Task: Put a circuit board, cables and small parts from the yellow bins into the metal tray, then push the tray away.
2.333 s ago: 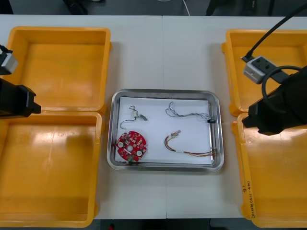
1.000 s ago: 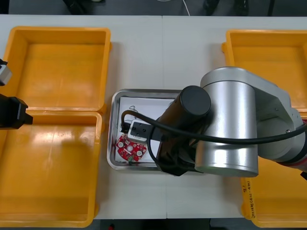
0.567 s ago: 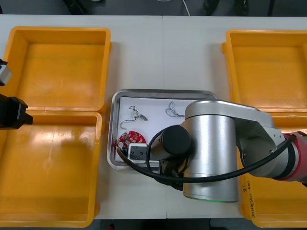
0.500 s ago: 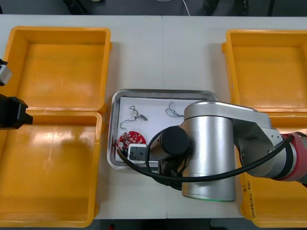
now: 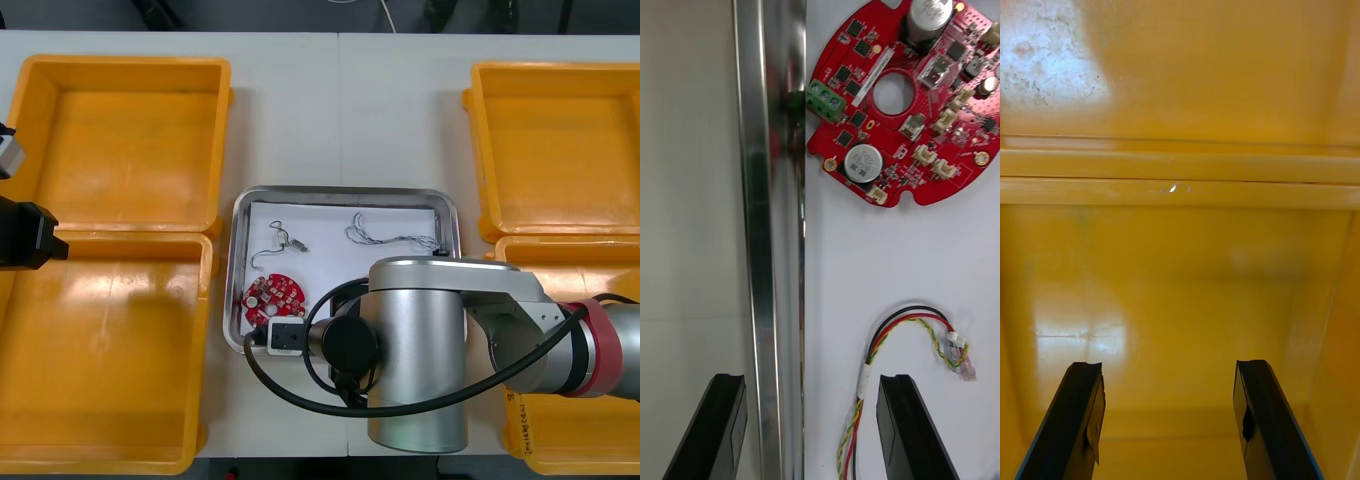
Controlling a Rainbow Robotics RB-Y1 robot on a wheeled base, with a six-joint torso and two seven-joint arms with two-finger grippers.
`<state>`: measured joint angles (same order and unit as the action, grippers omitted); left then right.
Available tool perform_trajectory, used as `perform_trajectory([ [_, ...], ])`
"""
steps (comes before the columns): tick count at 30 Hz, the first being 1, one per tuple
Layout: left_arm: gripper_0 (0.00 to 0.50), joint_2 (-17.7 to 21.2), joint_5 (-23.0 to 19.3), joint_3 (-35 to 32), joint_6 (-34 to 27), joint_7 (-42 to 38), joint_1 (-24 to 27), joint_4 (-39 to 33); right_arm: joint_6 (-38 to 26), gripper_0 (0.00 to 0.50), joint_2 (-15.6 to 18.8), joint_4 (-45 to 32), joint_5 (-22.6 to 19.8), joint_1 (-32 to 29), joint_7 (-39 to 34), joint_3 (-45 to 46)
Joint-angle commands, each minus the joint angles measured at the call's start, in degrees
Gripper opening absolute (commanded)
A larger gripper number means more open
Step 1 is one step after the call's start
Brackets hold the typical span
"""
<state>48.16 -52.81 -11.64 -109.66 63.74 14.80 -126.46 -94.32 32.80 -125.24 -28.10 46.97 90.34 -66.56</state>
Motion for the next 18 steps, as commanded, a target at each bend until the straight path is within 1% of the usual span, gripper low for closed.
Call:
perform_trajectory([
  [1,0.500,2.5,-0.5,-1.6,-0.3,4.1,-0.6,-1.7,0.5,0.500,0.5,-0.5,1.1,-1.6,1.6,-1.6],
  [6,0.500,2.5,-0.5,-1.6,-0.3,4.1,-0.6,-1.7,1.1,0.500,0.4,-0.5,5.2,-1.8,1.2,-5.0],
  [12,0.500,2.5,-0.5,-1.6,-0.3,4.1,-0.6,-1.7,1.3,0.500,-0.2,-0.5,6.0,-3.0,1.6,-5.5],
  [18,0.500,2.5,-0.5,-1.6,-0.3,4.1,-0.6,-1.7,1.4,0.500,-1.3,1.0,7.8,-3.4,1.3,-7.0],
])
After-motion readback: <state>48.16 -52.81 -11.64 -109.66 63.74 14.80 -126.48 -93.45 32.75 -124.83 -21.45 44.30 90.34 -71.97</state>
